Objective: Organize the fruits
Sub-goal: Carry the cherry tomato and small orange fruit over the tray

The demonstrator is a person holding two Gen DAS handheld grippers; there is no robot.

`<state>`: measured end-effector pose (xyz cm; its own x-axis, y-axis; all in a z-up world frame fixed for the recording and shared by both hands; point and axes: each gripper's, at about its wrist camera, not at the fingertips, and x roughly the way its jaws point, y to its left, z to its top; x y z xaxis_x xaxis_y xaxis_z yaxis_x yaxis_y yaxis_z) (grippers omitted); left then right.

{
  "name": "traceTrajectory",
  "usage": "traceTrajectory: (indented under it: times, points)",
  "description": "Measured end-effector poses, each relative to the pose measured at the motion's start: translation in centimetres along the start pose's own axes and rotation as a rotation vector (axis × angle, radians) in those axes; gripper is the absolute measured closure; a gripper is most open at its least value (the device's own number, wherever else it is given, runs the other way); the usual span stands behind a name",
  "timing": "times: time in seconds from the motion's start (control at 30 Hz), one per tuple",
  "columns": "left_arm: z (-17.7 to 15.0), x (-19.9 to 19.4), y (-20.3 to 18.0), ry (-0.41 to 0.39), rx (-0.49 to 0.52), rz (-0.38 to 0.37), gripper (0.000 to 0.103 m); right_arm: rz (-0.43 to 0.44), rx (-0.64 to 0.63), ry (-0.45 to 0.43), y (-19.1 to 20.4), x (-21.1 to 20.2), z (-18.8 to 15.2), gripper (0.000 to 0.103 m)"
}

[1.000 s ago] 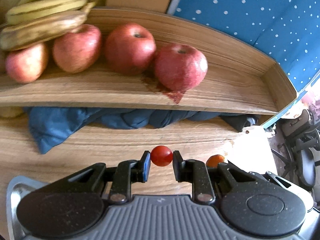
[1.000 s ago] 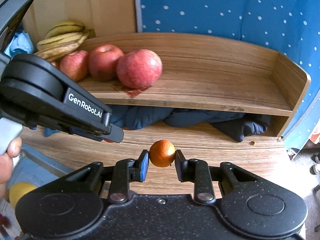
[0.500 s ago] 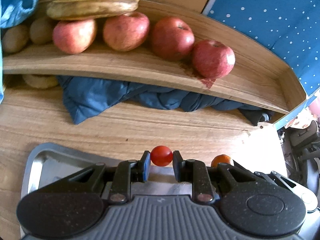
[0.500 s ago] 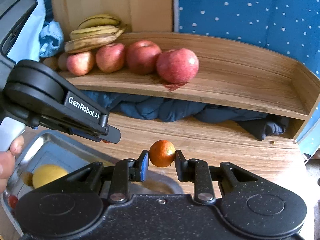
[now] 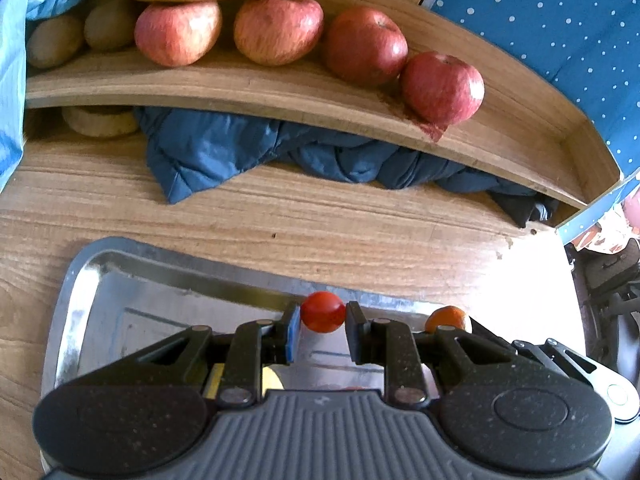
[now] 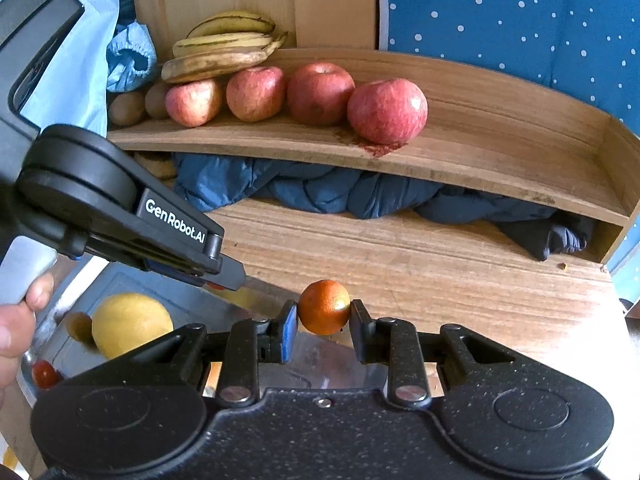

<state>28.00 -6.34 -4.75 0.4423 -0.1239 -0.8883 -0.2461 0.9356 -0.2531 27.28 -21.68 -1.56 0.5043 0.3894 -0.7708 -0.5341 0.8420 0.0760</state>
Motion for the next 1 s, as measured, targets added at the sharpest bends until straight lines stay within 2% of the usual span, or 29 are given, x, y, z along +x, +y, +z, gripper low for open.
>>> traceTrajectory:
  times: [0.6,1.0]
  points:
    - [-0.8,1.1,-0.4,0.048,0.014,0.01,0.077,-0.015,0.016,0.043,-0.5,-0.3,-1.2,0.074]
    - [-0.6,1.4,-0.4,0.048,0.019,0.013,0.077,-0.027,0.028,0.066,-0.4,0.0,-1.3,0.074]
